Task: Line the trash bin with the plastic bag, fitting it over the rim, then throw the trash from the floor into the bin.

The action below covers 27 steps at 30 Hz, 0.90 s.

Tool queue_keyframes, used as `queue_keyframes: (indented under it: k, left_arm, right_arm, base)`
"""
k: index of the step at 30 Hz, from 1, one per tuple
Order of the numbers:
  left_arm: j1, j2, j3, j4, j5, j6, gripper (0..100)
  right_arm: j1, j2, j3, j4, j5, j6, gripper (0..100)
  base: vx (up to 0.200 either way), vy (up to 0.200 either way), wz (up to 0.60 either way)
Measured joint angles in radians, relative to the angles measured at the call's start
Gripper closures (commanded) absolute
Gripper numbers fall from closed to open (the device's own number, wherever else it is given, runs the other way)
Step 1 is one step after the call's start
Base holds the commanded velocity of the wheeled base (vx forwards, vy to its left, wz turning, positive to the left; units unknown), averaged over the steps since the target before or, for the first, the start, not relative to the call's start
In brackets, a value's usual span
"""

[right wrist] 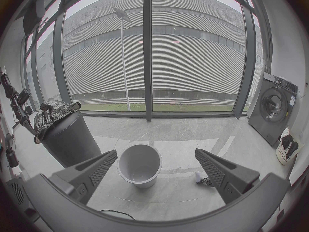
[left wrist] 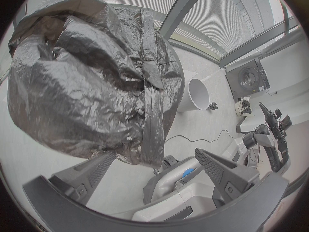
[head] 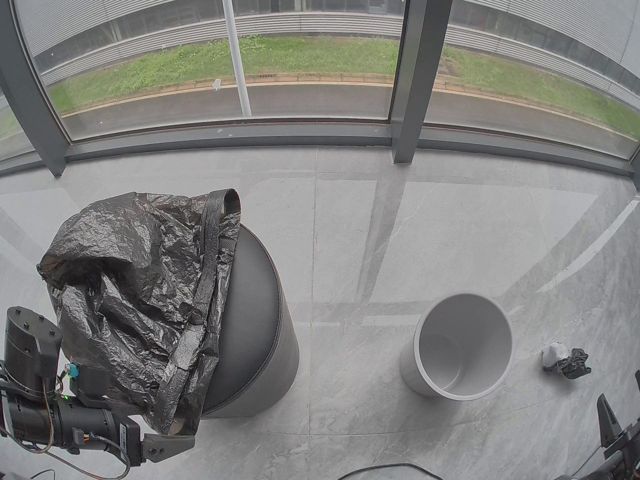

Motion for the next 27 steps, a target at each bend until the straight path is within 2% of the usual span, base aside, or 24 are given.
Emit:
queue_keyframes:
  k: [6, 11, 12, 27]
  left_arm:
    - [-0.001, 0.039, -0.036, 0.000, 0.003, 0.008, 0]
    - [-0.001, 0.064, -0.042, 0.000, 0.039, 0.008, 0]
    - [-0.001, 0.068, -0.042, 0.000, 0.042, 0.008, 100]
    - [0.006, 0.114, -0.040, -0.024, 0.044, 0.027, 100]
  right_arm:
    - [0.000, 0.000, 0.000, 0.000, 0.000, 0.000, 0]
    - [0.000, 0.000, 0.000, 0.000, 0.000, 0.000, 0]
    - [0.000, 0.000, 0.000, 0.000, 0.000, 0.000, 0]
    - [0.000, 0.000, 0.000, 0.000, 0.000, 0.001, 0]
  base:
    - [0.000, 0.000, 0.00]
    - [0.000, 0.000, 0.00]
    - [0.000, 0.000, 0.00]
    - [0.000, 0.000, 0.00]
